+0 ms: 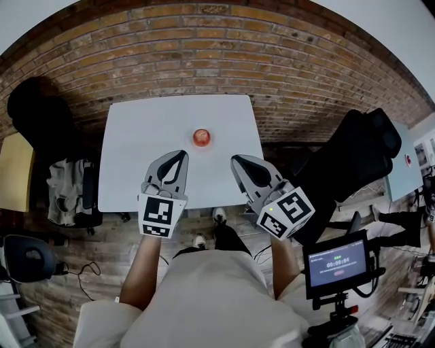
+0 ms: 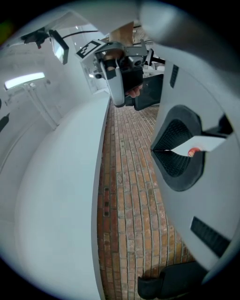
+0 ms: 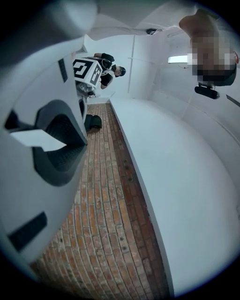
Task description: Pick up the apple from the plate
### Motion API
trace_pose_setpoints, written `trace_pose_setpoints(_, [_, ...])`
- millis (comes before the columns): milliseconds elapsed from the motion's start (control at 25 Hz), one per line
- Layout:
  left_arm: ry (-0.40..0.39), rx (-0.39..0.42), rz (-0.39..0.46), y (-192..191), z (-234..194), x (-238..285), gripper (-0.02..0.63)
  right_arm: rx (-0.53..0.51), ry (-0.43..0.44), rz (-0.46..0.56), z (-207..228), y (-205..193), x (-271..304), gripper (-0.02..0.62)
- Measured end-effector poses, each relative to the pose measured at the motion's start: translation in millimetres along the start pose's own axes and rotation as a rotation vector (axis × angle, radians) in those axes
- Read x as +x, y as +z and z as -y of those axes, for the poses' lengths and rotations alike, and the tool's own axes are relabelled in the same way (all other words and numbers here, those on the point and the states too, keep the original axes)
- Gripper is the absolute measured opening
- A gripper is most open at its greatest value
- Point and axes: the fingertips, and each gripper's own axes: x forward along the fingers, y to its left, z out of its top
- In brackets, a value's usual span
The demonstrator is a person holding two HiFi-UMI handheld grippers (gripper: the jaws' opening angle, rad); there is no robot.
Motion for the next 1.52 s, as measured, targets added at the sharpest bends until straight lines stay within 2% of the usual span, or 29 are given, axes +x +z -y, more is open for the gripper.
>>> trace_pose_setpoints(280, [-0.008,0.003,-0.022,-7,-8,27,0.008,0.031,0.008,-0.049,24,-17,19,0.003])
trace_pose_setpoints(600, [-0.016,0.009,-0.045,-8,-21,69,0.008,0.015,-0.006,-0.064,63,-15,41,0.003])
trace_pose_setpoints(920, [-0.044,0.007,-0.143,-40,-24,122,0.008,0.005,0.017,-0.137,96,-35,63,0.003])
trace_pose_setpoints(1240, [-0.078,-0.037,-0.22,-84,-25,164,0.008,0.114,0.013,-0.175,131,-65,78,0.003])
trace_pose_setpoints(1520, [-0.087,-0.051,-0.229,-91,-25,163,0.008,0.151,0.039,-0.234,125,-80,79,0.003])
